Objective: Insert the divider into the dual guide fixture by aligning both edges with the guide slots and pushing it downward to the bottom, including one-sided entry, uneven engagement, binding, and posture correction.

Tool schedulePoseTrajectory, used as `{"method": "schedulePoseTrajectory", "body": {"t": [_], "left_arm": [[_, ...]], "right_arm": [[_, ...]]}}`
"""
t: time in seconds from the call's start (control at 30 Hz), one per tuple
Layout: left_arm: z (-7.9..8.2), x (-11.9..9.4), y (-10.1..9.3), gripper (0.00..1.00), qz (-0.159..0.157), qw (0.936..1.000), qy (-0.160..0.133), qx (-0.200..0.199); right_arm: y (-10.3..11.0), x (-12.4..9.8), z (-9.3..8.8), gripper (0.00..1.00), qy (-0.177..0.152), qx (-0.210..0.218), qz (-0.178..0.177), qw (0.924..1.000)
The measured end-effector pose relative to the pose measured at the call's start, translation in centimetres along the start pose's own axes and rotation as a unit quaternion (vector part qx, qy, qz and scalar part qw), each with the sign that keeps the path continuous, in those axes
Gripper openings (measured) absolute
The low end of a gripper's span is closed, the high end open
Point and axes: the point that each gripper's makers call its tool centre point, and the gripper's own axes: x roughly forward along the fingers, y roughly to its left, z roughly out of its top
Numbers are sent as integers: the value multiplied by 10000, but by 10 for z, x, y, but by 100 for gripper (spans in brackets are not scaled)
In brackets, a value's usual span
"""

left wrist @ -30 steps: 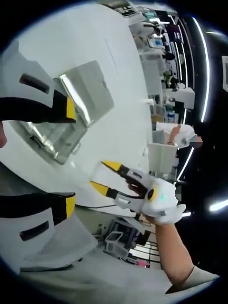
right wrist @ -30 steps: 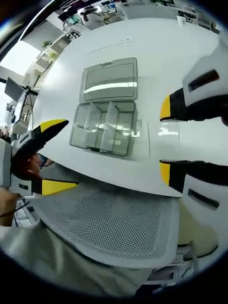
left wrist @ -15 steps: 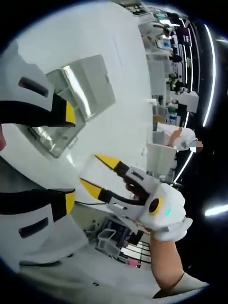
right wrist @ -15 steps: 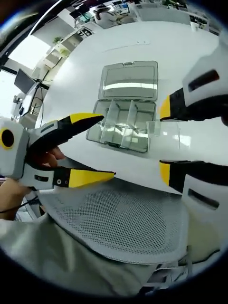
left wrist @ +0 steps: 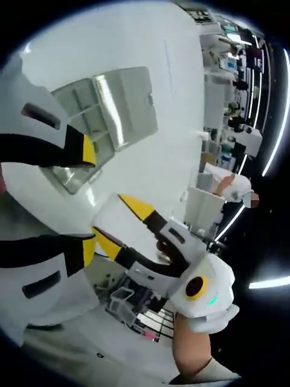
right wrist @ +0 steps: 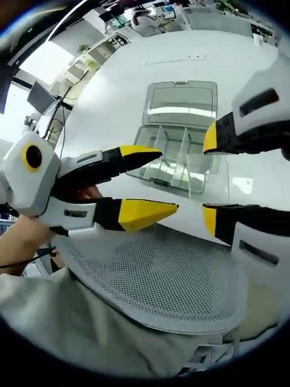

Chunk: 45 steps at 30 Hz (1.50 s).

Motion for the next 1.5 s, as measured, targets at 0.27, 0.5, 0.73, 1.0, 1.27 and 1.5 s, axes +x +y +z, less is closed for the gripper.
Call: {"method": "schedulePoseTrajectory", "body": {"t": [0.27, 0.5, 0.73, 1.0, 1.27, 1.5], "left_arm": [[0, 4, 0, 38, -29, 9993, -44, -362], [0, 3, 5, 31, 48, 9961, -130, -873], [3, 5, 6, 24, 38, 9913, -168, -1304], [2, 6, 3, 19, 5, 9850, -161, -1715], [0, 7, 3, 15, 12, 9792, -161, -2022], [1, 8, 3, 11, -7, 9732, -200, -2291]], "right_arm": [[-2, -1, 11, 27, -110, -86, -44, 9999], [-5, -2, 17, 27, -157, -157, -95, 9997], [-5, -4, 19, 27, -185, -211, -135, 9995], [-5, -4, 22, 27, -191, -258, -153, 9994], [-6, -3, 25, 27, -172, -289, -163, 9993], [-7, -2, 27, 27, -179, -324, -180, 9992]]}}
